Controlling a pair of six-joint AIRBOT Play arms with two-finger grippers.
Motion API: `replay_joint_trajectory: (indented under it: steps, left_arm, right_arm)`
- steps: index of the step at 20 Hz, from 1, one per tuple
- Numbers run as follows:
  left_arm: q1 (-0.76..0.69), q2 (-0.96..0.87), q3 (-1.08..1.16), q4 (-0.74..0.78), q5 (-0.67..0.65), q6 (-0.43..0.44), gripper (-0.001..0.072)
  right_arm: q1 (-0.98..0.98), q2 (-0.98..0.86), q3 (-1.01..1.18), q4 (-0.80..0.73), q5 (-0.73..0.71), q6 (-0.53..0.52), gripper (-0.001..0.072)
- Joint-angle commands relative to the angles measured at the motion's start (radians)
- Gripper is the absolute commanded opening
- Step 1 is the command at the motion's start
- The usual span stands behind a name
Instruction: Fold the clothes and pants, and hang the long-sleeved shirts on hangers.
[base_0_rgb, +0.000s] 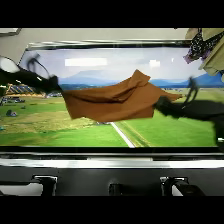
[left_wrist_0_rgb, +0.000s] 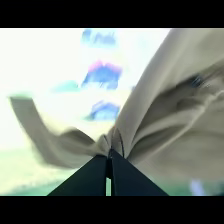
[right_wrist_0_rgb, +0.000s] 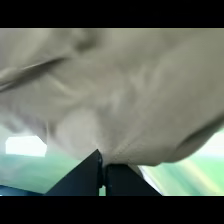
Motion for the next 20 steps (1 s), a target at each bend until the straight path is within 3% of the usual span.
replay_joint_trajectory:
  steps: [1,5,7,11,15,20]
  left_arm:
    - [0.061,0.198,0.130,-0.013,0.030,0.013,0.0014]
    - [0.089,0.482,0.163,0.014,0.126,0.012,0.0015]
    - [0.089,0.600,0.163,0.099,0.169,-0.031,0.0015]
    - [0.089,0.733,0.163,0.280,0.188,-0.132,0.0015]
    - [0.089,0.713,0.158,0.303,0.186,-0.146,0.0015]
    - [0.062,0.456,0.115,0.299,0.188,-0.144,0.0015]
  right_arm:
    - [0.001,0.150,0.293,-0.001,-0.114,-0.088,0.0032]
    - [0.001,0.330,0.504,-0.038,-0.086,-0.108,0.0031]
    - [0.001,0.389,0.557,-0.171,-0.062,0.079,0.0031]
    - [0.001,0.412,0.565,-0.196,-0.061,0.164,0.0031]
    - [0.001,0.320,0.564,-0.197,-0.102,0.234,0.0032]
    - [0.001,0.031,0.507,-0.219,-0.268,0.249,0.0033]
